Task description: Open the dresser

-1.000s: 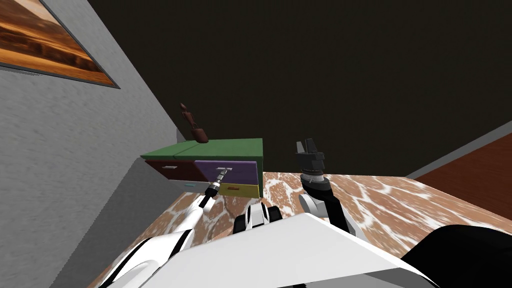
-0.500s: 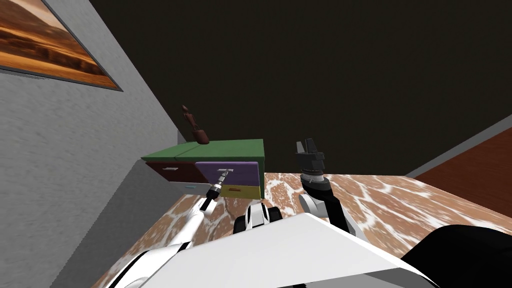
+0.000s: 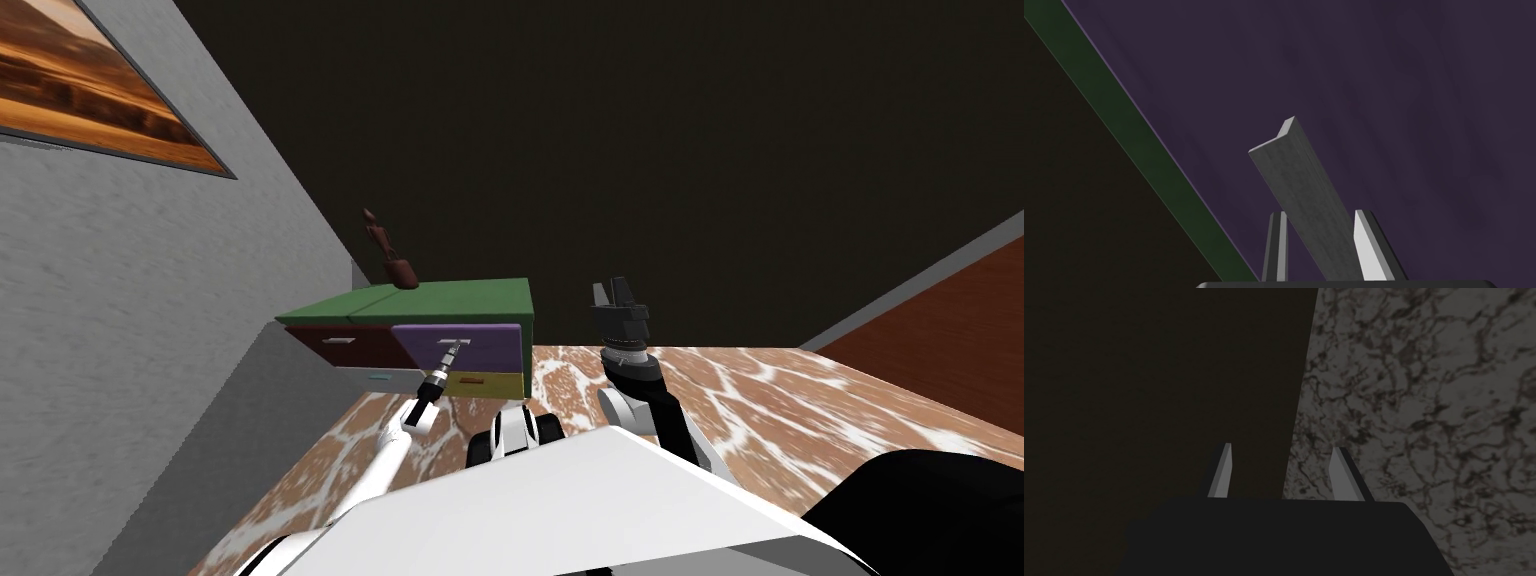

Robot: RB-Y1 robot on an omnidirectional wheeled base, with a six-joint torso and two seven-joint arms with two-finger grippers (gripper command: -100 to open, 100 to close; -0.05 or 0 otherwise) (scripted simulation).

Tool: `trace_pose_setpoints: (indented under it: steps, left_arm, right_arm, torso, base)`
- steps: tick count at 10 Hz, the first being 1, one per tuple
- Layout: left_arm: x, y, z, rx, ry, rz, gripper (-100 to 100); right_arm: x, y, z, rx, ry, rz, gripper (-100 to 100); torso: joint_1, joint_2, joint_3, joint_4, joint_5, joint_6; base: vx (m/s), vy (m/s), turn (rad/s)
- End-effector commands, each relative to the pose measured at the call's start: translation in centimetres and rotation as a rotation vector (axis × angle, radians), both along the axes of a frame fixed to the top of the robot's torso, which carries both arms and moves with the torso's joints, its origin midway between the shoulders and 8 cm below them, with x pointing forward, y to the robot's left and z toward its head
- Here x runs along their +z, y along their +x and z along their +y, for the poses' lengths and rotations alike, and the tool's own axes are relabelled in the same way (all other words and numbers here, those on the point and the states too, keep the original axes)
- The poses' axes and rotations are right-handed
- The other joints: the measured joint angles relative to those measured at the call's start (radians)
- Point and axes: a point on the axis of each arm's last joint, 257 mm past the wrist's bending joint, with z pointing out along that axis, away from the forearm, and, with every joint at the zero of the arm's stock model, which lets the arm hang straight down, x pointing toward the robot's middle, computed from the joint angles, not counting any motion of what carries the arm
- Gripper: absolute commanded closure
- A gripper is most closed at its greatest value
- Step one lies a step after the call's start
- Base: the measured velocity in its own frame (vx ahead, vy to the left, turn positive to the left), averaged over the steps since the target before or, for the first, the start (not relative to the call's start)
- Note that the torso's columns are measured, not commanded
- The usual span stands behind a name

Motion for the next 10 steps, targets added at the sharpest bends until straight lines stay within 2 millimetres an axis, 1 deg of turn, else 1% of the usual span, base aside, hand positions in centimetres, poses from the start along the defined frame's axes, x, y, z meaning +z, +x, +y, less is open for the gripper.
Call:
trace_pose_setpoints:
  steps: [1,2,3,4,5,6,7,8,9,10]
  left_arm:
    - [-1.4,-1.6,-1.1,0.016,0.006,0.026,100]
    - [-0.7,-1.5,-1.2,0.012,0.005,0.010,100]
    - [-1.6,-2.3,-2.5,0.022,0.005,0.029,100]
    - [-1.0,-2.8,-2.5,0.023,0.002,0.016,100]
    - [-1.5,-3.3,-3.9,0.029,0.000,0.029,100]
    - [-1.4,-3.8,-3.8,0.034,-0.002,0.029,100]
    - [-0.5,-3.9,-3.9,0.032,-0.005,0.010,100]
    - [-1.1,-4.7,-5.1,0.042,-0.010,0.029,100]
    - [-0.8,-5.1,-5.0,0.047,-0.012,0.025,100]
    - [-0.1,-5.0,-5.1,0.045,-0.014,0.011,100]
  right_arm:
    - [0.0,0.0,0.0,0.000,0.000,0.000,0]
    - [0.0,0.0,0.0,0.000,0.000,0.000,0]
    - [0.0,0.0,0.0,0.000,0.000,0.000,0]
    - [0.0,0.0,0.0,0.000,0.000,0.000,0]
    - [0.0,0.0,0.0,0.000,0.000,0.000,0]
    - [0.0,0.0,0.0,0.000,0.000,0.000,0]
    - [0.0,0.0,0.0,0.000,0.000,0.000,0]
    - [0.0,0.0,0.0,0.000,0.000,0.000,0]
    - [0.0,0.0,0.0,0.000,0.000,0.000,0]
    - [0.0,0.0,0.0,0.000,0.000,0.000,0]
  torso:
    - [0.002,0.000,0.000,-0.001,0.001,0.001]
    - [0.002,-0.001,0.000,-0.002,0.001,0.001]
    - [0.000,0.000,0.000,0.000,0.000,0.000]
    - [0.001,0.000,0.000,-0.001,0.001,0.002]
    - [0.000,0.000,0.000,-0.001,0.001,0.002]
    - [0.000,-0.001,0.000,-0.002,0.002,0.004]
    - [0.000,-0.002,-0.001,-0.003,0.001,0.002]
    - [-0.002,0.000,0.000,0.000,-0.001,0.000]
    - [-0.001,0.000,0.001,0.000,0.000,0.003]
    - [0.000,0.001,0.001,0.000,0.000,0.002]
  base:
    - [0.029,0.081,-0.038]
    - [0.013,0.032,-0.016]
    - [0.025,0.076,-0.033]
    - [0.025,0.081,-0.036]
    - [0.030,0.099,-0.055]
    - [0.026,0.084,-0.048]
    - [0.008,0.028,-0.011]
    - [0.027,0.061,-0.028]
    - [0.025,0.074,-0.037]
    - [0.007,0.033,-0.021]
